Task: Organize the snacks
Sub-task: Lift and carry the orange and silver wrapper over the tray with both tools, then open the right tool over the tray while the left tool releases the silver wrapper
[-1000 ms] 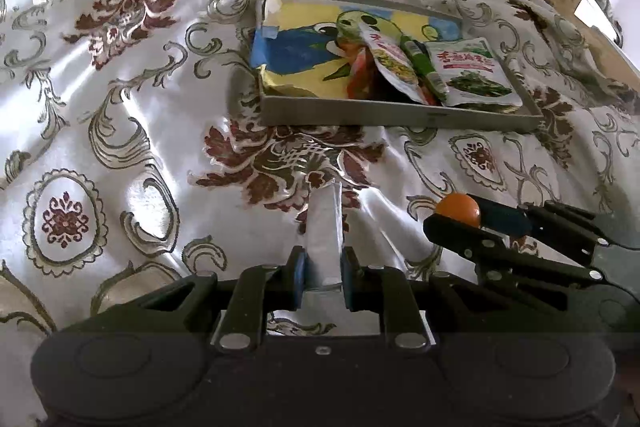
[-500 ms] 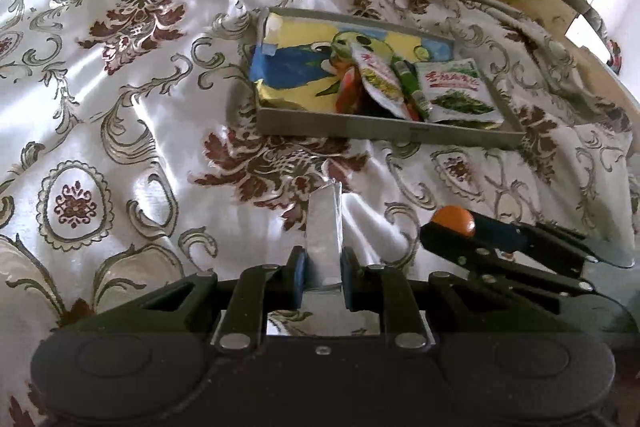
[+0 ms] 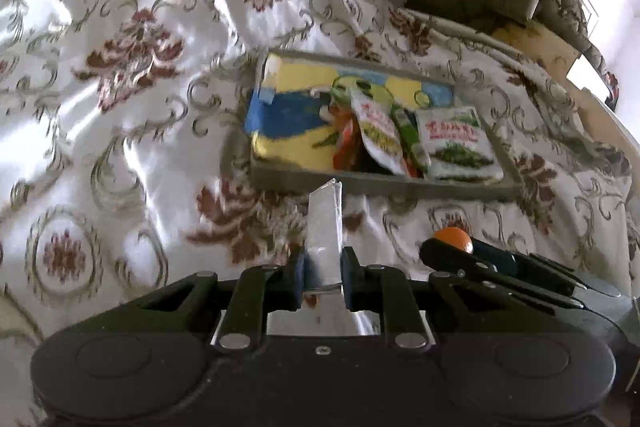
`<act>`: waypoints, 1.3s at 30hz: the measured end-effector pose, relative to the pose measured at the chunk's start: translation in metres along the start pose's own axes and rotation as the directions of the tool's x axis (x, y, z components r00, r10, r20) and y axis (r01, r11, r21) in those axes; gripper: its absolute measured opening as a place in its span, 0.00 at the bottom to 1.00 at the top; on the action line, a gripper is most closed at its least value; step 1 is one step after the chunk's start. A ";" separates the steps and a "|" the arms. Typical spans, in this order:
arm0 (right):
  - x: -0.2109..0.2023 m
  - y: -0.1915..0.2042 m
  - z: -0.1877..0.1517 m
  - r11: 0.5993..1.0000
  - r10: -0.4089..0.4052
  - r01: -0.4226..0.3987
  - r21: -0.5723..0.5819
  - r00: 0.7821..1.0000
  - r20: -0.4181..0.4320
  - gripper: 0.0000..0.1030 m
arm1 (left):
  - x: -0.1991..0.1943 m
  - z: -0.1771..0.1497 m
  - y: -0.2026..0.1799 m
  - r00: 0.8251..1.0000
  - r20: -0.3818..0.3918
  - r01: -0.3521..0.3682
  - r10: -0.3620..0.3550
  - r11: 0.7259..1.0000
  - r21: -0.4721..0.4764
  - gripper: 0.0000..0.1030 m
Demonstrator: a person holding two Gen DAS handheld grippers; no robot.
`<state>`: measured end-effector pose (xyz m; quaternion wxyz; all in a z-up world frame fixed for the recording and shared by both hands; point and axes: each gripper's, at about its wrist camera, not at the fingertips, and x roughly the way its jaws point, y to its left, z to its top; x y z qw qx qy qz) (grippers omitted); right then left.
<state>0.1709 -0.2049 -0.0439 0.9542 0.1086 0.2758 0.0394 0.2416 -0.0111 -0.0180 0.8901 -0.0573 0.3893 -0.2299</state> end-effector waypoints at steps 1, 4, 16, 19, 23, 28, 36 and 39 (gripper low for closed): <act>0.002 -0.003 0.004 1.000 -0.007 0.006 0.013 1.000 0.010 0.35 | 0.003 0.005 0.000 1.000 0.006 0.002 -0.002 1.000 0.006 0.19; 0.008 -0.010 0.015 0.999 -0.015 0.013 0.030 0.999 0.046 0.35 | 0.014 0.024 -0.003 0.999 0.044 -0.001 0.000 0.999 0.032 0.19; 0.072 -0.015 0.064 0.999 -0.012 0.007 0.037 0.992 0.126 0.35 | 0.061 0.066 0.005 0.991 0.128 -0.040 0.031 0.997 0.072 0.19; 0.085 -0.014 0.070 1.000 -0.002 -0.002 0.031 0.992 0.128 0.35 | 0.071 0.065 0.013 0.993 0.119 -0.037 0.029 0.997 0.065 0.19; 0.099 -0.013 0.071 1.000 -0.006 0.004 0.018 0.994 0.113 0.35 | 0.085 0.065 0.021 0.994 0.107 -0.042 0.036 0.998 0.055 0.19; 0.113 -0.017 0.070 1.000 0.005 -0.008 0.027 0.995 0.099 0.35 | 0.099 0.068 0.024 0.993 0.113 -0.049 0.042 0.997 0.063 0.19; 0.132 -0.024 0.070 0.997 0.036 -0.040 0.061 0.997 0.066 0.35 | 0.114 0.062 0.031 0.995 0.083 -0.051 0.048 0.998 0.036 0.19; 0.136 -0.025 0.067 0.997 0.043 -0.047 0.065 0.997 0.060 0.37 | 0.117 0.060 0.030 0.996 0.076 -0.054 0.051 0.998 0.038 0.20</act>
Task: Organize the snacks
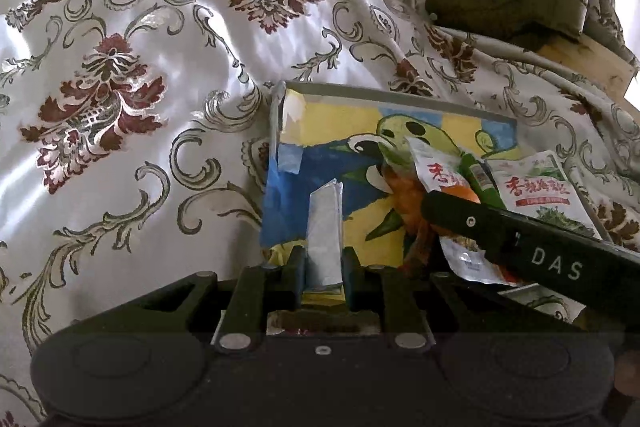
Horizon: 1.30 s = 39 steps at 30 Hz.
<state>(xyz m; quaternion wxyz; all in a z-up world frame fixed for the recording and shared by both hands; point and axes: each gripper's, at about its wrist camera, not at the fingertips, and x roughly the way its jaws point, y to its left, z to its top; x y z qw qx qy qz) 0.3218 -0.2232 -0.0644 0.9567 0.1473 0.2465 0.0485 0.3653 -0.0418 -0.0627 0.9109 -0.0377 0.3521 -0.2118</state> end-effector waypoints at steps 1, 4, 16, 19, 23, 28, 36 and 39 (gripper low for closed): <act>0.001 -0.001 0.000 1.000 0.001 -0.001 0.007 1.000 -0.003 0.38 | 0.001 -0.001 0.000 1.000 -0.004 0.000 0.000 1.000 0.002 0.20; -0.001 -0.002 -0.001 1.000 0.003 -0.003 0.015 1.000 -0.007 0.45 | 0.001 -0.002 -0.002 1.000 -0.012 -0.002 0.002 1.000 0.001 0.20; -0.027 -0.004 0.004 0.998 0.002 -0.003 0.058 1.000 0.020 0.78 | -0.026 -0.009 -0.008 0.999 0.019 0.029 -0.028 0.998 -0.049 0.58; -0.042 -0.009 0.007 0.997 -0.006 0.003 0.078 0.999 0.037 0.84 | -0.036 -0.013 -0.012 0.999 0.041 -0.018 0.020 0.998 -0.056 0.79; -0.065 -0.014 0.013 0.995 -0.010 0.002 0.101 0.997 0.074 0.92 | -0.048 -0.015 -0.010 0.998 0.056 -0.008 0.012 0.997 -0.076 0.82; -0.096 -0.016 0.019 0.994 -0.018 0.005 0.105 0.993 0.119 1.00 | -0.071 -0.018 -0.014 0.994 0.107 -0.013 0.024 0.995 -0.101 0.92; -0.149 -0.024 0.006 0.990 -0.085 0.067 0.126 0.986 0.145 1.00 | -0.120 -0.037 -0.030 0.982 0.166 -0.073 0.092 0.990 -0.121 0.99; -0.170 -0.025 -0.003 0.987 -0.121 0.105 0.119 0.983 0.139 1.00 | -0.140 -0.053 -0.036 0.976 0.177 -0.099 0.124 0.985 -0.143 0.99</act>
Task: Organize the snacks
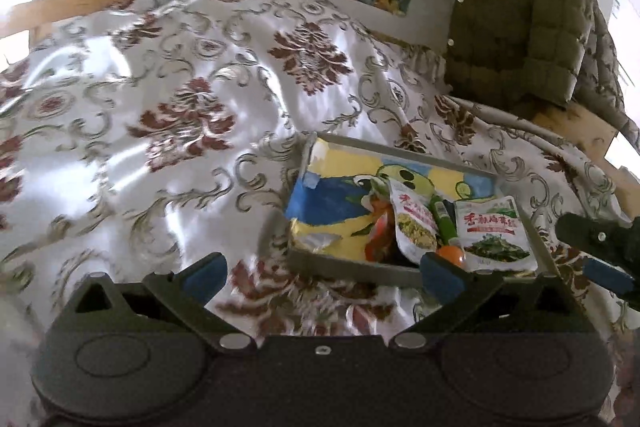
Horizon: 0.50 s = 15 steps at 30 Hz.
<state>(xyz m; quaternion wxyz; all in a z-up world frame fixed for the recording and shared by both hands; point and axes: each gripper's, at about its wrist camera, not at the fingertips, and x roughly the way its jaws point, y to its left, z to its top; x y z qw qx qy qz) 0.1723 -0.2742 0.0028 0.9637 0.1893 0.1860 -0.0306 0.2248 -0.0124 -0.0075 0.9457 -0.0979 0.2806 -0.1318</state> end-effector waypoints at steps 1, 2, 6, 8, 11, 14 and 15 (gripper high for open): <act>-0.007 -0.001 -0.002 1.000 -0.009 0.009 -0.005 1.000 -0.001 1.00 | -0.008 -0.004 -0.001 1.000 0.004 -0.014 0.014 1.000 0.000 0.99; -0.014 -0.001 -0.004 1.000 -0.017 0.017 -0.013 1.000 0.000 1.00 | -0.016 -0.007 -0.001 1.000 0.007 -0.026 0.026 1.000 0.002 0.99; -0.041 0.001 -0.014 0.997 -0.041 0.041 -0.061 0.999 -0.004 1.00 | -0.046 -0.014 0.000 0.997 0.040 -0.063 0.063 0.998 0.002 0.99; -0.054 0.005 -0.019 0.995 -0.047 0.046 -0.086 0.999 -0.005 1.00 | -0.060 -0.016 0.000 0.995 0.060 -0.075 0.075 0.997 0.001 0.99; -0.072 0.010 -0.025 0.991 -0.053 0.052 -0.123 0.999 -0.008 1.00 | -0.080 -0.022 -0.002 0.992 0.084 -0.092 0.090 0.996 0.012 0.99; -0.086 0.014 -0.033 0.986 -0.071 0.067 -0.155 0.997 -0.025 1.00 | -0.097 -0.032 -0.005 0.990 0.092 -0.108 0.104 0.993 0.040 0.99; -0.089 0.014 -0.034 0.985 -0.073 0.068 -0.159 0.997 -0.032 1.00 | -0.101 -0.036 -0.005 0.990 0.088 -0.114 0.110 0.992 0.048 0.99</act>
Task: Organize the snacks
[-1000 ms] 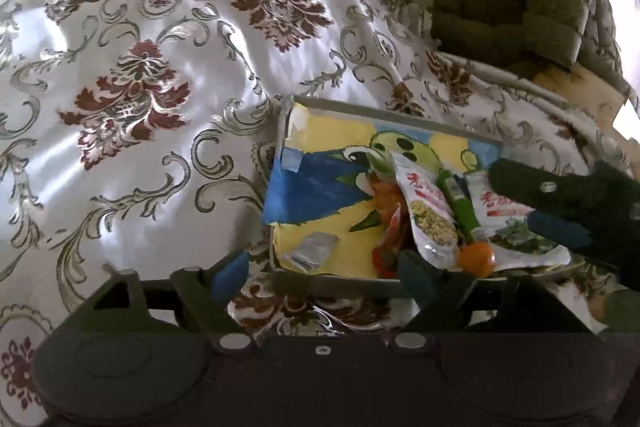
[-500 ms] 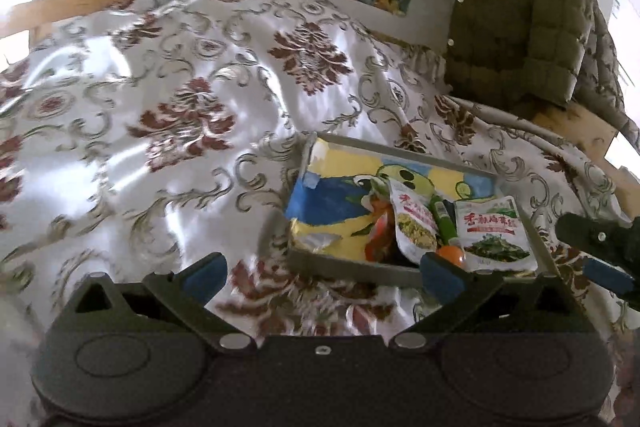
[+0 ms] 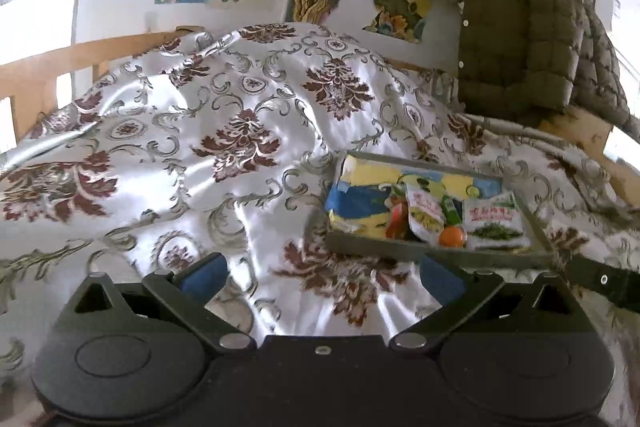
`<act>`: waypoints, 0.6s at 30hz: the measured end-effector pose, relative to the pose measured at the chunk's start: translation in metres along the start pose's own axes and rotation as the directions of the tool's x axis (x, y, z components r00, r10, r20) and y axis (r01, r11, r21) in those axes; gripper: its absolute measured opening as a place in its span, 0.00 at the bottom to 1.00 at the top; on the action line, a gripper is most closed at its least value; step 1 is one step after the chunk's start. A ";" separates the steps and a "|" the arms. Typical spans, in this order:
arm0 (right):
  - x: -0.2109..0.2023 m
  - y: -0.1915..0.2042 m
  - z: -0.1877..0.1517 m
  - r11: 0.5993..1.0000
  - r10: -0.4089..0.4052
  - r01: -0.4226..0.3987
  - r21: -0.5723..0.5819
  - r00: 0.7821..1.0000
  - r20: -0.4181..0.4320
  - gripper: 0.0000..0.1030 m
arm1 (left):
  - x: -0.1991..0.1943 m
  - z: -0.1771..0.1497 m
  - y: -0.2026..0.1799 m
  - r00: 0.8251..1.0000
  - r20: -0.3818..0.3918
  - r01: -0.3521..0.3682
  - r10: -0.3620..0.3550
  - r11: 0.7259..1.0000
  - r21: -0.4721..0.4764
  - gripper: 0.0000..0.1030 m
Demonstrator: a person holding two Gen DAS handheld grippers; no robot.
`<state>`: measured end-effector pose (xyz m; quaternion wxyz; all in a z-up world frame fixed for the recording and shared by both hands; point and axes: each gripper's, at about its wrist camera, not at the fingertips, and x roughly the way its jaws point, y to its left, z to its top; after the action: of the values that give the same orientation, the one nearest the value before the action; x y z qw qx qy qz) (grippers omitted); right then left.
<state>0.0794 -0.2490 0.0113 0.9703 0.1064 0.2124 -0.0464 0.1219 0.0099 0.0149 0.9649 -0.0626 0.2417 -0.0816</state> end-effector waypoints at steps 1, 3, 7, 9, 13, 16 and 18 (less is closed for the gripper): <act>-0.003 0.000 -0.002 1.000 0.000 0.000 -0.001 1.000 -0.012 1.00 | -0.004 -0.003 0.000 1.000 -0.007 -0.004 0.004 1.000 0.005 0.99; -0.010 0.001 -0.007 1.000 -0.008 0.008 -0.008 0.999 -0.032 1.00 | -0.009 -0.009 -0.001 1.000 -0.026 -0.012 0.012 1.000 0.010 0.99; -0.021 0.002 -0.014 0.999 -0.036 0.035 -0.033 0.998 -0.042 1.00 | -0.017 -0.019 -0.001 0.999 -0.044 -0.030 0.030 1.000 0.006 0.99; -0.026 0.002 -0.017 0.999 -0.035 0.034 -0.036 0.999 -0.040 1.00 | -0.020 -0.022 -0.002 0.998 -0.050 -0.032 0.032 0.999 0.006 0.99; -0.029 0.004 -0.020 0.998 -0.038 0.036 -0.053 0.998 -0.045 1.00 | -0.023 -0.027 -0.005 0.998 -0.052 -0.036 0.037 0.999 0.016 0.99; -0.030 0.005 -0.021 0.998 -0.038 0.034 -0.061 0.998 -0.053 1.00 | -0.024 -0.029 -0.006 0.997 -0.059 -0.039 0.041 0.999 0.026 0.99; -0.028 0.005 -0.021 0.997 -0.038 0.035 -0.063 0.997 -0.061 1.00 | -0.024 -0.031 -0.006 0.997 -0.063 -0.043 0.045 0.999 0.031 0.99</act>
<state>0.0462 -0.2384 0.0055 0.9650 0.0741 0.2458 -0.0542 0.0857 0.0056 -0.0001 0.9591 -0.0404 0.2722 -0.0659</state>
